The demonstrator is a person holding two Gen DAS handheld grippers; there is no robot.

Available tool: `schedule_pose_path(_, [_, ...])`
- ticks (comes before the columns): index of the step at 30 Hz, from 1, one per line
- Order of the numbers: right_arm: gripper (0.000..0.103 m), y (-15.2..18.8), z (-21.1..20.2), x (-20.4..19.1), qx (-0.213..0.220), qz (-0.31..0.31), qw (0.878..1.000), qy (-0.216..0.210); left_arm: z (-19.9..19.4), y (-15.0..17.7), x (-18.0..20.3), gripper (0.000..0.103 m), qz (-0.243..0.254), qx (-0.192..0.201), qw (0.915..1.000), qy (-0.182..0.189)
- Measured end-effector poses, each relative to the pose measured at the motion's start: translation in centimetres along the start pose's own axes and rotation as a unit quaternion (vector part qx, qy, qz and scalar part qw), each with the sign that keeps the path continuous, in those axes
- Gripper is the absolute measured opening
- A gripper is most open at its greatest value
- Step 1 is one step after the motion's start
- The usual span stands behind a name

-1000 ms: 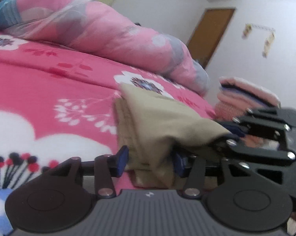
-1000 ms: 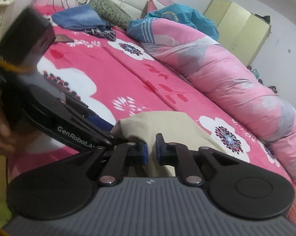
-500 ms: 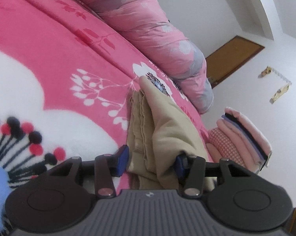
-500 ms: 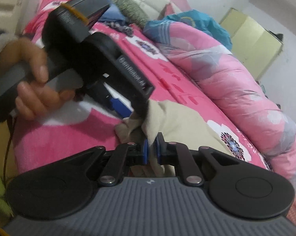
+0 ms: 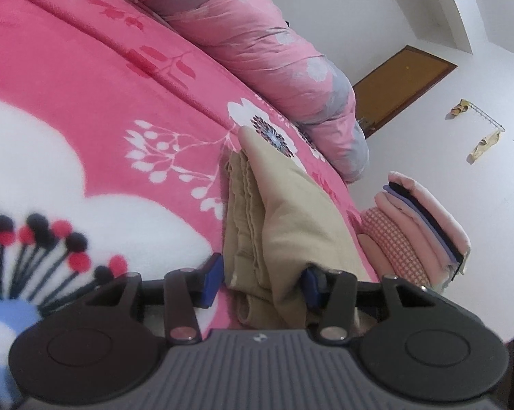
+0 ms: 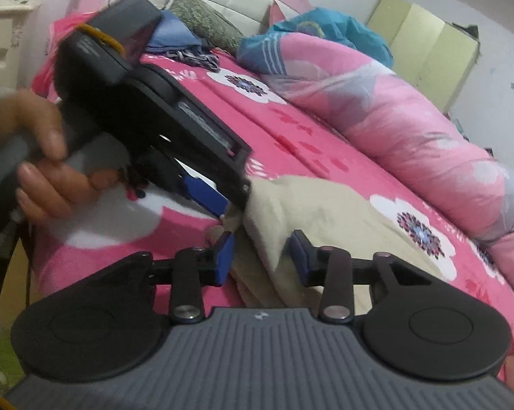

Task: Fold clothes

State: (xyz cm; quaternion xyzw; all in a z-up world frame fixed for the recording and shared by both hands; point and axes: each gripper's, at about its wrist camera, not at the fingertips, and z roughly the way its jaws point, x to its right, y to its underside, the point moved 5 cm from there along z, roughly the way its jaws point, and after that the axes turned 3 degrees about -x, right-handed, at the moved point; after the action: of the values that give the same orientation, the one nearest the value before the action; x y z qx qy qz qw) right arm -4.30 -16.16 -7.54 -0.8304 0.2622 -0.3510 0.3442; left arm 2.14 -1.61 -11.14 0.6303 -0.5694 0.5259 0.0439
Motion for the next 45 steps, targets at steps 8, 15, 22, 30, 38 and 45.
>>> schedule_pose_path(8, [0.035,0.0,-0.9,0.8,0.015,0.042,0.999,-0.016,-4.8,0.5,-0.5,0.061,0.117,0.020,0.9925,-0.029])
schedule_pose_path(15, [0.023,-0.2,-0.9,1.0,0.003,0.030,1.000,0.003,-3.0,1.9,3.2,0.060,0.292,0.021,0.9530,-0.078])
schedule_pose_path(22, [0.010,-0.7,-0.7,1.3,0.006,0.035,0.999,-0.005,-1.0,2.7,4.9,0.058,0.355,0.032,0.9292,-0.098])
schedule_pose_path(30, [0.009,-1.0,-0.8,0.8,0.006,0.021,1.000,0.000,-1.6,1.8,4.9,0.055,0.340,0.048,0.9364,-0.072])
schedule_pose_path(38, [0.007,-1.7,-1.2,0.6,0.005,-0.003,1.000,0.001,-0.2,0.1,3.9,0.056,0.257,0.071,0.9620,-0.059])
schedule_pose_path(45, [0.007,-0.3,0.3,-1.3,-0.025,-0.026,0.999,-0.011,0.3,0.7,2.5,0.058,0.242,0.058,0.9660,-0.071])
